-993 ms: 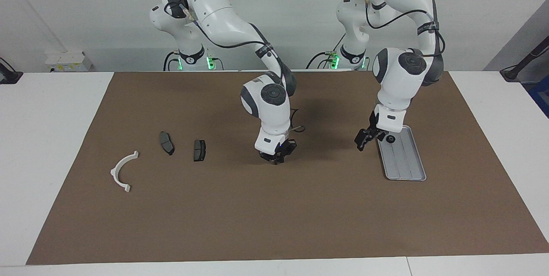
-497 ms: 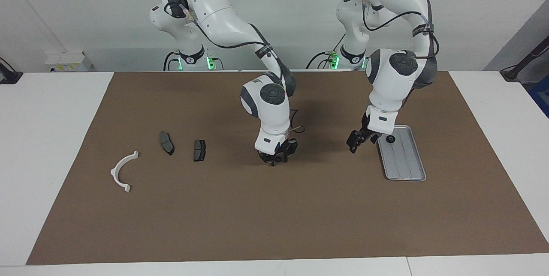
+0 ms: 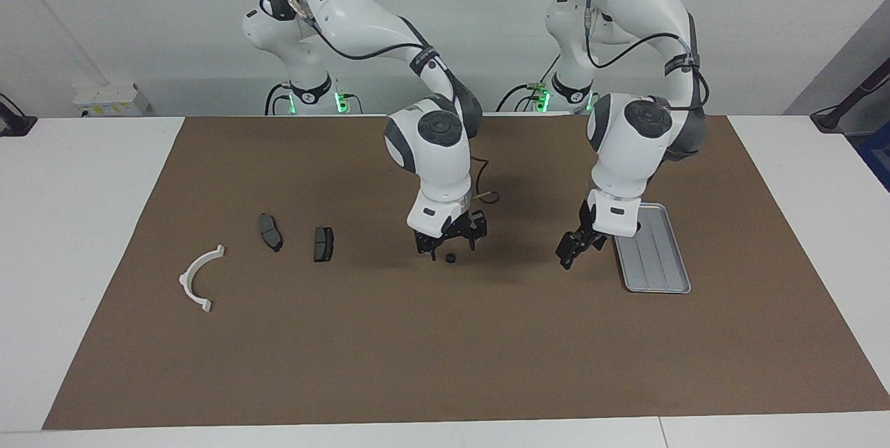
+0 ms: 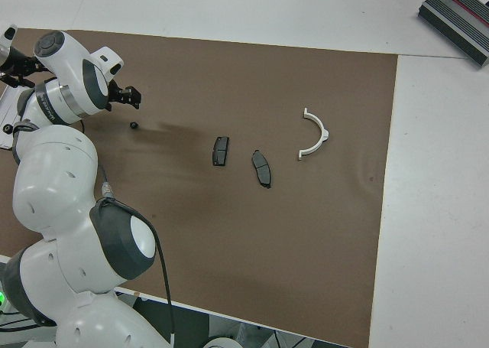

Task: Pick bearing gear from pile to tray

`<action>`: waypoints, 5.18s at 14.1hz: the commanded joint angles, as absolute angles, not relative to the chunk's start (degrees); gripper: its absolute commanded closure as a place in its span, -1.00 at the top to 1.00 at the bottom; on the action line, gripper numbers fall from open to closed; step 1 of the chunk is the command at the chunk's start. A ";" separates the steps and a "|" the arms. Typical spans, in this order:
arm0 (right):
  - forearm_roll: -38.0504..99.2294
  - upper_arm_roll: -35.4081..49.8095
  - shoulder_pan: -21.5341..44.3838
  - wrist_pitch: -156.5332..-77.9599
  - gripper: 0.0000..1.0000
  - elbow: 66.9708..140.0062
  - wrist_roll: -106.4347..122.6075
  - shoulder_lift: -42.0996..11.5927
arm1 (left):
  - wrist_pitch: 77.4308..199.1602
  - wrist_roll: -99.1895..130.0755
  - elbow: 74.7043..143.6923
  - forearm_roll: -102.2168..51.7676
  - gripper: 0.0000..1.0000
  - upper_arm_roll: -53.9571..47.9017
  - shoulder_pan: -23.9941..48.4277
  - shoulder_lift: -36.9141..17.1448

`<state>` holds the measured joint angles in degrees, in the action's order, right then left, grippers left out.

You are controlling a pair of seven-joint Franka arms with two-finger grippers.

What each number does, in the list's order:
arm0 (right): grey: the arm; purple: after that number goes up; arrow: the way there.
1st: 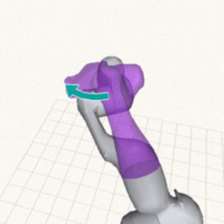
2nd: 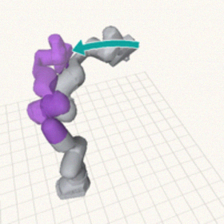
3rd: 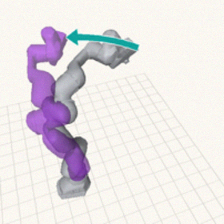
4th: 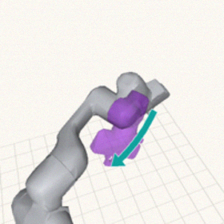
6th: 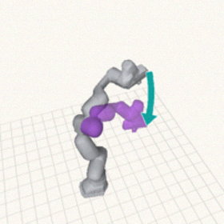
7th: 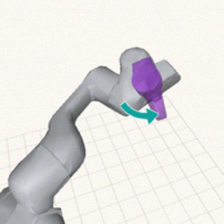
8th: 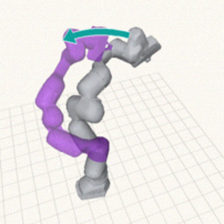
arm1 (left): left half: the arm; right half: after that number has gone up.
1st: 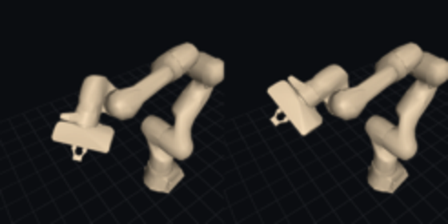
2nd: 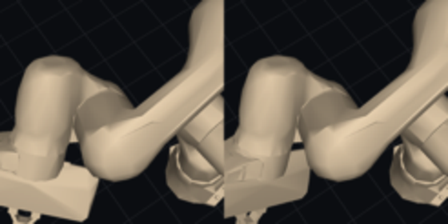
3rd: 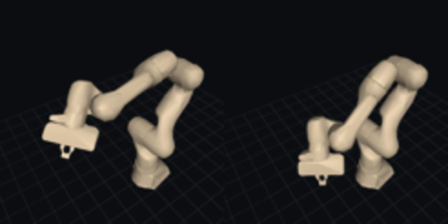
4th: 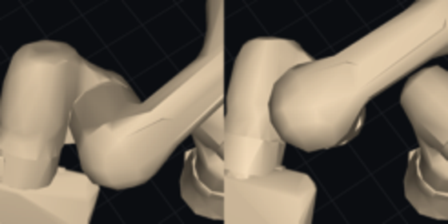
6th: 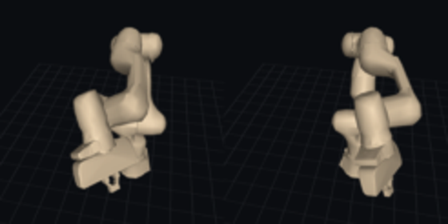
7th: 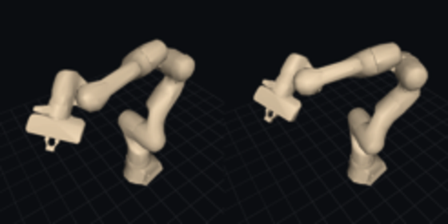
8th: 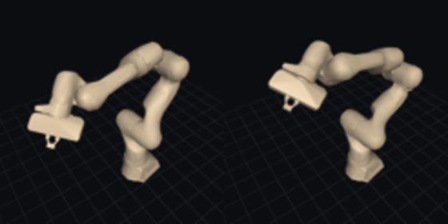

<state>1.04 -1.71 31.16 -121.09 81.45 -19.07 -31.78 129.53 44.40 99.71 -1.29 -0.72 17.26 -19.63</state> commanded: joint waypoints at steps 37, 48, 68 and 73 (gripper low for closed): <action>-0.26 -1.14 -1.05 -88.77 1.00 87.61 -4.31 1.75 | 123.40 61.96 83.23 -3.34 0.42 4.92 42.54 -38.06; 0.17 -1.14 -2.73 -88.95 1.00 95.36 -2.28 6.15 | 125.16 62.31 85.87 -3.34 -0.98 5.01 42.54 -37.27; 0.00 -1.32 -2.99 -86.57 1.00 95.10 -1.76 6.24 | 119.25 21.73 100.54 -2.64 -1.00 6.94 11.61 -20.04; -0.35 -1.23 -2.90 -86.31 1.00 95.10 -0.09 6.15 | 131.39 15.39 110.30 -2.64 -1.00 6.86 6.59 -17.93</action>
<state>0.57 -1.83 -1.93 -86.99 93.72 -2.31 4.79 127.88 17.47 105.27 -2.08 7.53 7.61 -21.01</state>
